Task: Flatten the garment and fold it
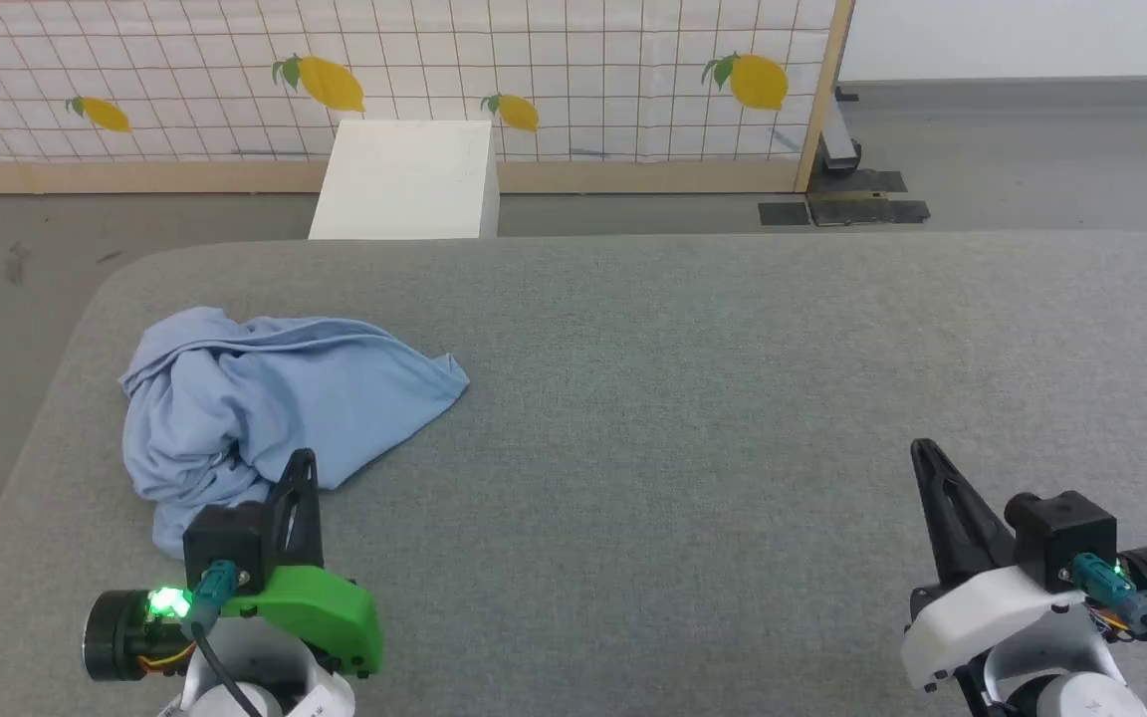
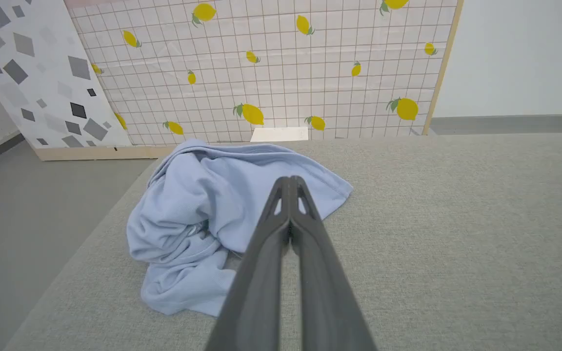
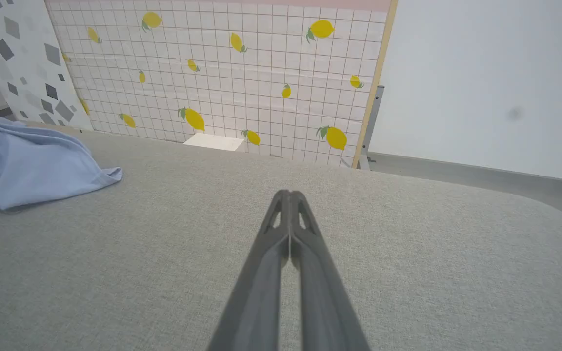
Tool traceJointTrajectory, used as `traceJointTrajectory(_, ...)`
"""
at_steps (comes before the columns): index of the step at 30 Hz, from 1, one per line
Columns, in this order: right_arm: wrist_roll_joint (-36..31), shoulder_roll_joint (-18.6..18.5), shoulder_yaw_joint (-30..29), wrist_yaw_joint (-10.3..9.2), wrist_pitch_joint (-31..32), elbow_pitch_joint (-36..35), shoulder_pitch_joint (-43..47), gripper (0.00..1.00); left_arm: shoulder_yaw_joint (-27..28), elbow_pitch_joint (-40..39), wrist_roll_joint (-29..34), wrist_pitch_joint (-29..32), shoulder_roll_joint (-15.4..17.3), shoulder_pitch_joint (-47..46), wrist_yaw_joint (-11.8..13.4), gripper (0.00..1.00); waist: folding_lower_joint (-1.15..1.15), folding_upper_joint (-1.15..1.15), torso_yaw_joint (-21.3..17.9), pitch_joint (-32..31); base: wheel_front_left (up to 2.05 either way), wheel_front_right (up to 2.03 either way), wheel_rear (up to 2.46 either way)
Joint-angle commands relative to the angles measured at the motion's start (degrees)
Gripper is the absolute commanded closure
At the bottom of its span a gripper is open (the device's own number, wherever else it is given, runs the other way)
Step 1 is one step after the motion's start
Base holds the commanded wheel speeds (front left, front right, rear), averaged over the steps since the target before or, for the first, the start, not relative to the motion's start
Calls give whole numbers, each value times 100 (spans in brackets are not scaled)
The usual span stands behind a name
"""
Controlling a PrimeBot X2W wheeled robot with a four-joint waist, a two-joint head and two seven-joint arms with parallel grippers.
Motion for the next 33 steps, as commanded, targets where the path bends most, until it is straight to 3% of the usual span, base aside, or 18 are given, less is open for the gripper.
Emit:
traceJointTrajectory(1,-36,5,15,-9,1,-27,-85,100,12,-15,73,7,-26,59,-6,100,0,23,0,0,0,0,0)
traceJointTrajectory(33,-36,5,15,-9,1,-27,-85,100,12,-15,73,7,-26,59,-6,100,0,23,0,0,0,0,0)
